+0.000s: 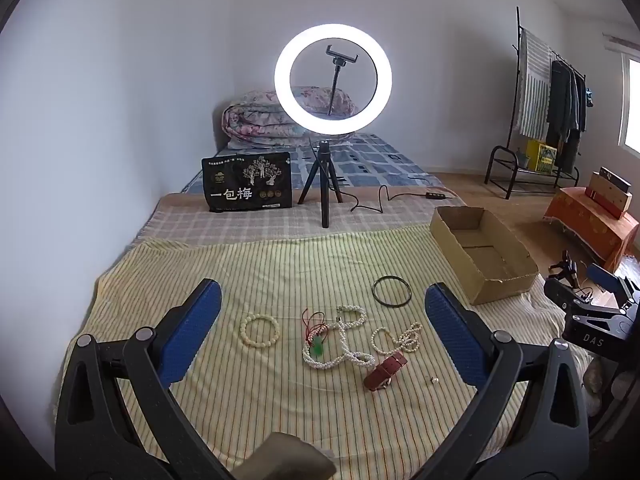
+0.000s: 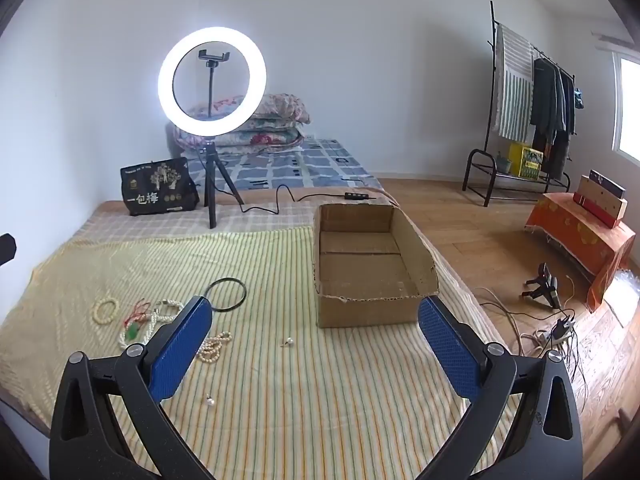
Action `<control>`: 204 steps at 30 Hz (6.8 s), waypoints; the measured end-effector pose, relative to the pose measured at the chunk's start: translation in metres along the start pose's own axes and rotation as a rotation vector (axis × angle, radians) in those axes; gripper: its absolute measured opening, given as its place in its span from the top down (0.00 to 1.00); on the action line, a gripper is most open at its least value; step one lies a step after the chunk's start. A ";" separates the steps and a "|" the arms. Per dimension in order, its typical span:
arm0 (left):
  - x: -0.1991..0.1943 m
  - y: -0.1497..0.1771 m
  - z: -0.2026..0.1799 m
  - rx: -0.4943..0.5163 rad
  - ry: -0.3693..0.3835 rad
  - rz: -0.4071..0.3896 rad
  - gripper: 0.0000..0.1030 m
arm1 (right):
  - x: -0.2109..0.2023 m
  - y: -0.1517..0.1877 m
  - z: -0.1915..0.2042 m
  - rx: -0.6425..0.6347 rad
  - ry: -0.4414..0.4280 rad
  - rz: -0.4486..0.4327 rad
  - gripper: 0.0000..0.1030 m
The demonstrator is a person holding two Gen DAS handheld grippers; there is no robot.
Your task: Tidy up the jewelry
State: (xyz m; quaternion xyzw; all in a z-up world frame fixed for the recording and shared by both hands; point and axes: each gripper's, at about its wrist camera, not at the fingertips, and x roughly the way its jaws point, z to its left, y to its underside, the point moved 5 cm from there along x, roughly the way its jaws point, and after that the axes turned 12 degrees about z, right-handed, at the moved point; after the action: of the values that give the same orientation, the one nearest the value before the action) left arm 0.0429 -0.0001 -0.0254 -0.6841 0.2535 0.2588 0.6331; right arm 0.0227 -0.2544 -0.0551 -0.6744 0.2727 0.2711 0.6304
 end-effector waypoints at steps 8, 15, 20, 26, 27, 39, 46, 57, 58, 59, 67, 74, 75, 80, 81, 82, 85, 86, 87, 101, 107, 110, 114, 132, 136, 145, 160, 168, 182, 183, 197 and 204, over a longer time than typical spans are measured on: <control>-0.003 -0.005 -0.002 0.031 -0.021 -0.038 0.00 | -0.002 0.001 0.004 -0.017 0.015 -0.010 0.01; -0.009 -0.005 -0.003 0.034 -0.022 -0.045 0.00 | -0.003 -0.002 0.000 0.000 0.004 -0.007 0.01; -0.011 -0.010 -0.001 0.021 -0.019 -0.050 0.00 | -0.003 -0.001 -0.002 -0.010 0.006 -0.008 0.01; -0.012 -0.010 0.000 0.021 -0.019 -0.054 0.00 | -0.003 -0.002 -0.002 -0.011 0.006 -0.007 0.01; -0.012 -0.009 0.000 0.021 -0.019 -0.055 0.00 | -0.004 -0.002 -0.002 -0.011 0.006 -0.007 0.01; -0.014 -0.010 -0.001 0.023 -0.020 -0.062 0.00 | -0.005 -0.001 0.002 -0.016 0.006 -0.010 0.01; -0.015 -0.010 -0.001 0.023 -0.019 -0.063 0.00 | -0.006 -0.002 0.003 -0.021 0.007 -0.015 0.01; -0.015 -0.010 -0.001 0.024 -0.019 -0.066 0.00 | -0.006 -0.002 0.003 -0.022 0.008 -0.015 0.01; -0.015 -0.010 -0.001 0.024 -0.019 -0.066 0.00 | -0.006 -0.002 0.003 -0.022 0.007 -0.016 0.01; -0.015 -0.009 -0.001 0.024 -0.018 -0.065 0.00 | -0.007 -0.002 0.003 -0.023 0.007 -0.016 0.01; -0.016 -0.009 -0.001 0.023 -0.018 -0.067 0.00 | -0.008 -0.002 0.003 -0.022 0.008 -0.016 0.01; -0.016 -0.008 -0.001 0.023 -0.018 -0.068 0.00 | -0.007 -0.002 0.003 -0.022 0.007 -0.016 0.01; -0.016 -0.008 -0.001 0.023 -0.018 -0.068 0.00 | -0.008 -0.002 0.003 -0.023 0.007 -0.016 0.01; -0.016 -0.008 0.000 0.023 -0.018 -0.069 0.00 | -0.007 -0.002 0.003 -0.022 0.007 -0.016 0.01; -0.016 -0.007 0.000 0.023 -0.018 -0.068 0.00 | -0.008 -0.002 0.003 -0.023 0.008 -0.016 0.01; -0.016 -0.007 0.000 0.023 -0.018 -0.067 0.00 | -0.007 -0.002 0.003 -0.023 0.009 -0.016 0.01; -0.021 -0.011 -0.001 0.024 -0.020 -0.063 0.00 | -0.007 -0.001 0.004 -0.027 0.007 -0.016 0.01; -0.022 -0.013 0.000 0.024 -0.021 -0.062 0.00 | -0.007 -0.001 0.004 -0.029 0.007 -0.015 0.01; -0.023 -0.014 0.000 0.023 -0.021 -0.060 0.00 | -0.007 -0.001 0.004 -0.030 0.007 -0.015 0.01; -0.002 -0.012 0.013 0.019 -0.026 -0.031 0.00 | 0.008 -0.001 0.003 -0.021 -0.017 0.000 0.01; 0.013 -0.003 0.019 0.039 -0.019 0.007 0.00 | 0.020 -0.004 0.009 -0.033 -0.131 -0.010 0.01; 0.021 0.003 0.019 0.064 0.010 0.016 0.00 | 0.026 -0.010 0.016 -0.069 -0.136 -0.009 0.01; 0.033 0.013 0.014 0.086 0.083 0.067 0.00 | 0.039 -0.019 0.023 -0.087 -0.157 0.016 0.01; 0.114 0.069 -0.028 0.224 0.328 0.391 0.47 | 0.165 -0.033 0.080 -0.045 -0.348 0.416 0.41; 0.130 0.078 -0.036 0.247 0.345 0.423 0.47 | 0.194 -0.026 0.081 -0.020 -0.342 0.489 0.50; 0.150 0.082 -0.041 0.247 0.352 0.450 0.47 | 0.237 -0.013 0.069 0.074 -0.352 0.582 0.66; 0.171 0.086 -0.046 0.257 0.344 0.481 0.54 | 0.262 -0.012 0.076 0.030 -0.260 0.600 0.88; 0.178 0.089 -0.048 0.260 0.341 0.498 0.73 | 0.258 -0.015 0.077 0.007 -0.255 0.579 0.97; 0.169 0.076 -0.041 0.206 0.365 0.471 0.82 | 0.234 -0.032 0.093 -0.036 -0.306 0.506 0.98; 0.167 0.075 -0.040 0.203 0.364 0.467 0.82 | 0.232 -0.034 0.093 -0.036 -0.310 0.501 0.98; 0.150 0.060 -0.038 0.179 0.364 0.410 0.82 | 0.199 -0.056 0.092 -0.068 -0.291 0.397 0.98; 0.143 0.052 -0.048 0.179 0.374 0.388 0.82 | 0.179 -0.069 0.082 -0.063 -0.283 0.340 0.98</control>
State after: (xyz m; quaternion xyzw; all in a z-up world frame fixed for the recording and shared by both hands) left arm 0.1148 -0.0542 -0.1572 -0.5999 0.5140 0.2210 0.5718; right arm 0.1958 -0.1733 -0.1380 -0.5932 0.2828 0.4739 0.5862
